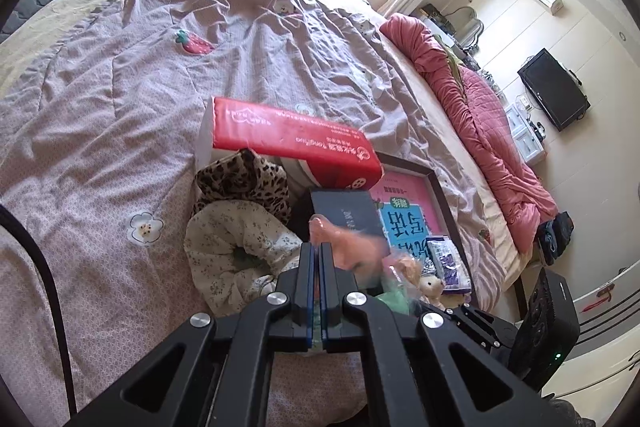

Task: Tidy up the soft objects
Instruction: 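Carry the pink roll and the green egg bag over the pink tray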

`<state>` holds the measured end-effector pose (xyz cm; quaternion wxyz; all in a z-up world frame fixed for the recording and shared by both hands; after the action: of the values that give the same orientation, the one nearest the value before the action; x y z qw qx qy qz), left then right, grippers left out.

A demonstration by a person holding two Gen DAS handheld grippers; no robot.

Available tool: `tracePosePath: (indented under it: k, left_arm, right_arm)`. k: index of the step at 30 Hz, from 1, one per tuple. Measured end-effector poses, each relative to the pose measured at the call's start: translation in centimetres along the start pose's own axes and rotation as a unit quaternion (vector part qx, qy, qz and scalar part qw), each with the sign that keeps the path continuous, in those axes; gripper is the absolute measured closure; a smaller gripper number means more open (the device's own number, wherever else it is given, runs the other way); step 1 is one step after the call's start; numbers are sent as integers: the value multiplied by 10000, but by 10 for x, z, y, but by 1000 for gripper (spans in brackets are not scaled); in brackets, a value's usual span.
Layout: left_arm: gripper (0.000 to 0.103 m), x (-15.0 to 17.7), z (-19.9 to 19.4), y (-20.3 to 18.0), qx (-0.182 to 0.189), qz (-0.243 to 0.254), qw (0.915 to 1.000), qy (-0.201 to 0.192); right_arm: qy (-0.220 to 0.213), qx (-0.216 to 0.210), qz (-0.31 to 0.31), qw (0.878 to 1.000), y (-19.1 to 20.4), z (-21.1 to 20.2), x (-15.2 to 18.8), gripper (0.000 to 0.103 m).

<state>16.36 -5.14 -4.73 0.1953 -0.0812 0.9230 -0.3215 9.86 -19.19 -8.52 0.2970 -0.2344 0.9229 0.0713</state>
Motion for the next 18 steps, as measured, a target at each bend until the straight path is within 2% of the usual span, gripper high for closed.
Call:
tracePosePath:
  k: [18]
  left_arm:
    - [102,-1,-6,-54,160,373,9991,-82]
  right_arm:
    - [-556,433,451,9965,-42,-57,-14,65]
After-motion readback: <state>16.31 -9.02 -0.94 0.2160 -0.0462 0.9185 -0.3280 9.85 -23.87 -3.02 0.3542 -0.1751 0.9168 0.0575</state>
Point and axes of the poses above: each gripper's, at about its wrist camera, not at the fingertips, and z roughly the way its jaws point, y to its left, x to its underside, the point moved 8 cm from there along z, roughly the way its jaws point, and after that the axes turned 15 degrees about -z, right-handed, at the moved point
